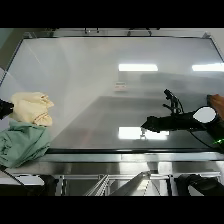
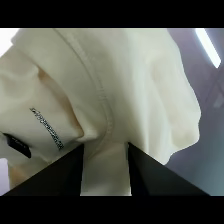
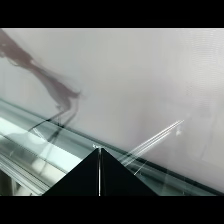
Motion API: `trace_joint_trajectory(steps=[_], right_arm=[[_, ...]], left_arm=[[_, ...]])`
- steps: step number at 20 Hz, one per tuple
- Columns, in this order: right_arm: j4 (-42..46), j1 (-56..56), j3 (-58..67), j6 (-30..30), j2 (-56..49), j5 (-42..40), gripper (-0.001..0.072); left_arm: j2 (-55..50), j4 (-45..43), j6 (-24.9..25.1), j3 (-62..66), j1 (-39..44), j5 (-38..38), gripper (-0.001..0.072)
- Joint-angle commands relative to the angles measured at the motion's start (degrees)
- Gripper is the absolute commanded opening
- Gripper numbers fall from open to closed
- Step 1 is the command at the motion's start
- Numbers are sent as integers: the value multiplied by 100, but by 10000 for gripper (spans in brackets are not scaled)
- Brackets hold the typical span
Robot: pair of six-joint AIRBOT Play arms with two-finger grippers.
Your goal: Fold the shirts.
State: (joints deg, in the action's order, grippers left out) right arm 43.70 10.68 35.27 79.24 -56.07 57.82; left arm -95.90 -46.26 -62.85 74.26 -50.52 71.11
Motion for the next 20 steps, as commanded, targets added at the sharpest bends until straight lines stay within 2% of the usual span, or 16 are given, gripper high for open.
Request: trace_joint_trajectory(steps=[1,9,14,16,20], right_arm=[[-2,4,-2,0,-4,4,20],[-2,4,-2,2,-4,-31,20],[-4,4,-2,4,-17,-177,20],[-4,4,-2,4,-90,-234,21],[-26,4,-2,2,-260,-225,28]], left_arm=[[-42,-15,44,90,-17,424,291],[-44,-68,24,911,-815,1316,291],[-153,-61,28,531,-949,780,292],[-396,-66,37,332,-813,516,292],[-1150,-50,46,564,-286,446,292]])
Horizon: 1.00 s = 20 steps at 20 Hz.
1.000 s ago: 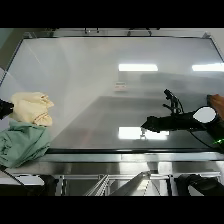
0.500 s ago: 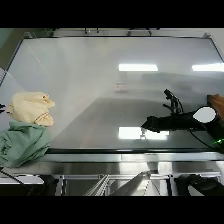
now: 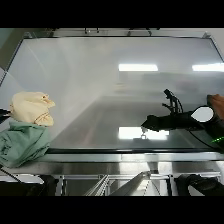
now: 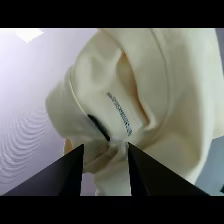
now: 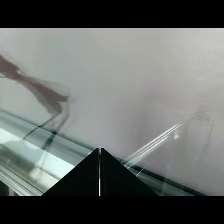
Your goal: Fold the shirts.
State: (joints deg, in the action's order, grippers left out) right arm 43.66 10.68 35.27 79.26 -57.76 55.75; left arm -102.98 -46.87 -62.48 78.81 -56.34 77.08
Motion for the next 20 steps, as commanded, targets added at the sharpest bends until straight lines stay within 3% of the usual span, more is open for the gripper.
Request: trace_joint_trajectory(steps=[1,4,6,8,12,17,20], right_arm=[[-24,4,-2,0,-111,-17,29],[-24,4,-2,2,-120,-20,29],[-46,7,-2,2,-120,13,27],[-186,4,0,0,-118,48,20],[-339,-72,175,-369,-44,138,19],[-334,-946,1215,-778,446,804,19],[-337,-1565,1703,-815,787,1099,19]], left_arm=[[-597,11,7,245,431,-173,292],[-999,11,-2,741,863,-55,290],[-1169,66,-289,1095,1121,374,12],[-1202,577,-354,1482,1429,946,12],[-671,2876,-291,2273,2430,2092,12],[483,4898,-48,3036,4229,2004,23],[874,5110,-61,3665,5289,1416,23]])
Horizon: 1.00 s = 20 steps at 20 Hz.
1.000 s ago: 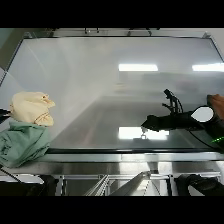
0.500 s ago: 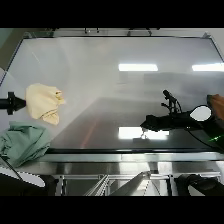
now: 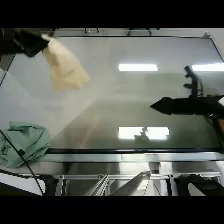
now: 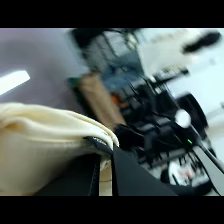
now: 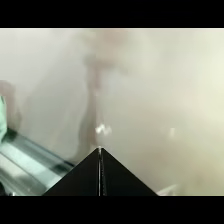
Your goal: Fold the shirts.
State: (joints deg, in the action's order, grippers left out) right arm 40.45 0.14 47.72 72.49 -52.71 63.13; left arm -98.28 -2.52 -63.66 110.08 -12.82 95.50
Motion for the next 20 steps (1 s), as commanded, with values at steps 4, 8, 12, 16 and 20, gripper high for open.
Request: trace_joint_trajectory(steps=[4,8,12,16,20], right_arm=[[15,-968,555,-195,520,638,20],[289,-970,553,-227,450,638,20],[457,-970,553,-221,358,638,598],[621,-955,455,-219,-44,898,629],[601,-929,-83,-354,-780,706,628]], left_arm=[[540,643,-52,518,1681,-575,23],[535,-772,-149,-752,1871,-468,21],[529,-2378,-208,-1897,1805,-688,671],[525,-2684,-245,-2702,1495,-407,707],[525,-3554,-354,-3633,1272,-278,706]])
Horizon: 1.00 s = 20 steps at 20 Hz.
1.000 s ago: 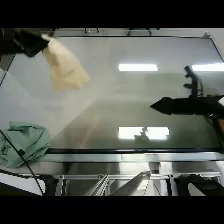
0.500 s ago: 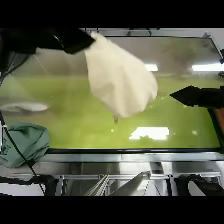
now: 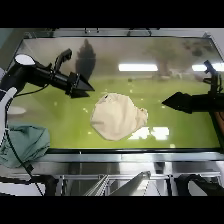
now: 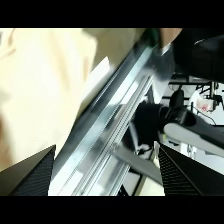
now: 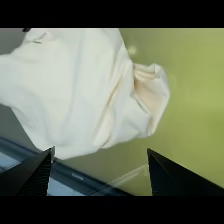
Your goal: Fold the shirts.
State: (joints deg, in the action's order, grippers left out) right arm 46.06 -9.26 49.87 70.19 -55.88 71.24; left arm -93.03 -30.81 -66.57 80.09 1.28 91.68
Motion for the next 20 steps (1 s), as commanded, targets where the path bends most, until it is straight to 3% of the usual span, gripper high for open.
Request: trace_joint_trajectory(steps=[1,2,3,8,11,12,13,14,15,20], right_arm=[[42,11,-382,-153,-726,-249,609],[37,22,-407,-192,-1064,-356,480],[-31,37,-407,-341,-1405,-442,433],[-1141,343,-365,-1062,-3152,-833,435],[-1316,688,-199,-1121,-3880,-957,423],[-1458,772,-133,-1222,-4022,-883,275],[-1604,844,-94,-1329,-4096,-885,189],[-1668,870,-52,-1351,-4103,-881,71],[-1665,857,55,-1346,-4074,-776,20],[-1364,149,1075,-1062,-3121,466,19]], left_arm=[[0,-857,-59,-901,-138,-48,706],[0,-852,-52,-1154,-114,-295,706],[0,-796,-28,-1377,-59,-553,706],[-2,-514,354,-1956,592,-1569,705],[0,-345,356,-1945,953,-1998,688],[0,-354,354,-1943,1054,-2107,671],[0,-352,356,-1943,1130,-2197,417],[0,-354,358,-1904,1165,-2210,3],[0,-343,365,-1801,1165,-2133,18],[452,243,216,-507,767,-772,16]])
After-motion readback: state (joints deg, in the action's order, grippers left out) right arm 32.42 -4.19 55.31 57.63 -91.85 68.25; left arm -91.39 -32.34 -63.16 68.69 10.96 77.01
